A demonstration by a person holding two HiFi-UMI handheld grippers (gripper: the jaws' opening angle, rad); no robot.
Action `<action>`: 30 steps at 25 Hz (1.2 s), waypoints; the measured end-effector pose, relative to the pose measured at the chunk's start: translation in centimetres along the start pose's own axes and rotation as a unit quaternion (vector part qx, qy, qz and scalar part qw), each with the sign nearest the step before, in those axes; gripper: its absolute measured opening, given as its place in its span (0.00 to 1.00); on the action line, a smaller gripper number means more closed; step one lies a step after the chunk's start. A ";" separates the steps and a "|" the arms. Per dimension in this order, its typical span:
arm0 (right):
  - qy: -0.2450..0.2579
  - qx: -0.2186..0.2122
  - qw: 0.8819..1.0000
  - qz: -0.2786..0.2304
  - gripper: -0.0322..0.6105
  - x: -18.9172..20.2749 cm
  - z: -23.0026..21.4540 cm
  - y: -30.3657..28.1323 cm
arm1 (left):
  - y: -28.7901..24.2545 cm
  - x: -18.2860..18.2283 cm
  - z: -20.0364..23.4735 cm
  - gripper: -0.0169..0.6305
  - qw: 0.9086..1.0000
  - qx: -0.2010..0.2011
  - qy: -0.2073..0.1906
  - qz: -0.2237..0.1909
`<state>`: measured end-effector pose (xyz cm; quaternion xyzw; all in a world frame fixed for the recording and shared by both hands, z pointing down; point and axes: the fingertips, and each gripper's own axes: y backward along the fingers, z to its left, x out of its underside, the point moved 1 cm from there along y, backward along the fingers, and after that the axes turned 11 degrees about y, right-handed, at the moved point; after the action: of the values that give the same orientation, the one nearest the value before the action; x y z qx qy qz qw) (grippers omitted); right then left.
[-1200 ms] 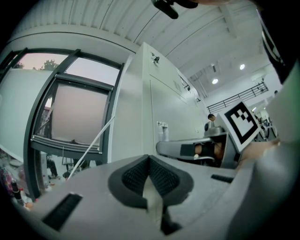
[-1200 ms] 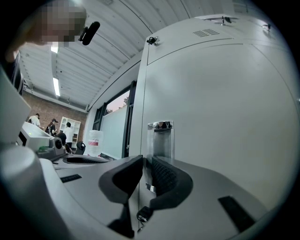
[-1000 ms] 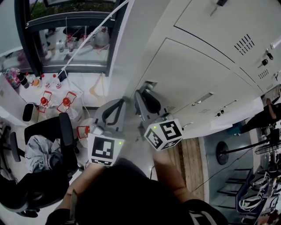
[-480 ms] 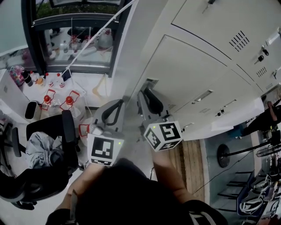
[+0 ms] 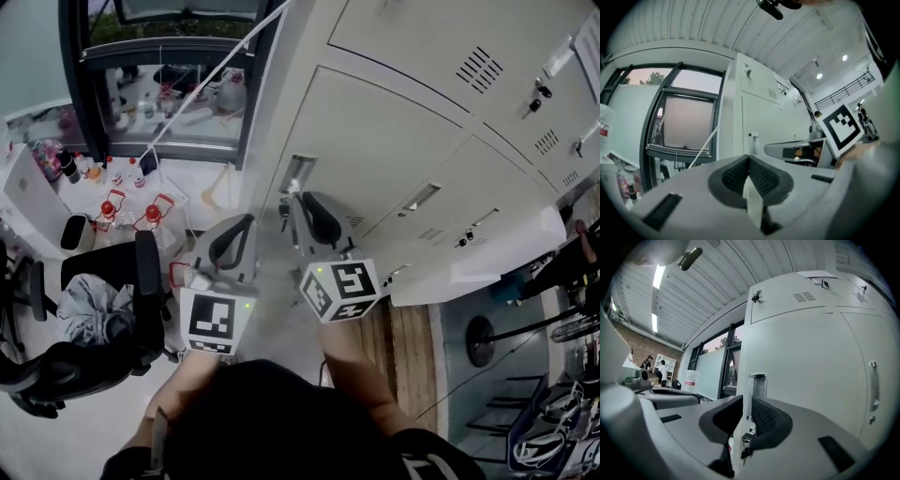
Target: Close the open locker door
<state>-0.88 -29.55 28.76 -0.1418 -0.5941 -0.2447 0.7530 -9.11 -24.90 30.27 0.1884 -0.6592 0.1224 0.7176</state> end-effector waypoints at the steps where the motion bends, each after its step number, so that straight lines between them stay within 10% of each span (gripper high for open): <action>1: -0.002 -0.001 1.000 -0.001 0.15 -0.1 -0.1 0.6 | 0.3 -0.1 -0.3 0.03 1.000 -0.007 0.001 0.001; 30: 0.007 0.012 1.000 -0.026 0.08 0.6 -0.7 21.2 | 10.8 0.6 -13.8 0.03 0.997 -0.077 -0.001 0.027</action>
<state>11.17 -12.18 30.80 -0.1151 -0.5955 -0.2581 0.7520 -1.25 -9.27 31.20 0.1147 -0.6720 0.0899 0.7260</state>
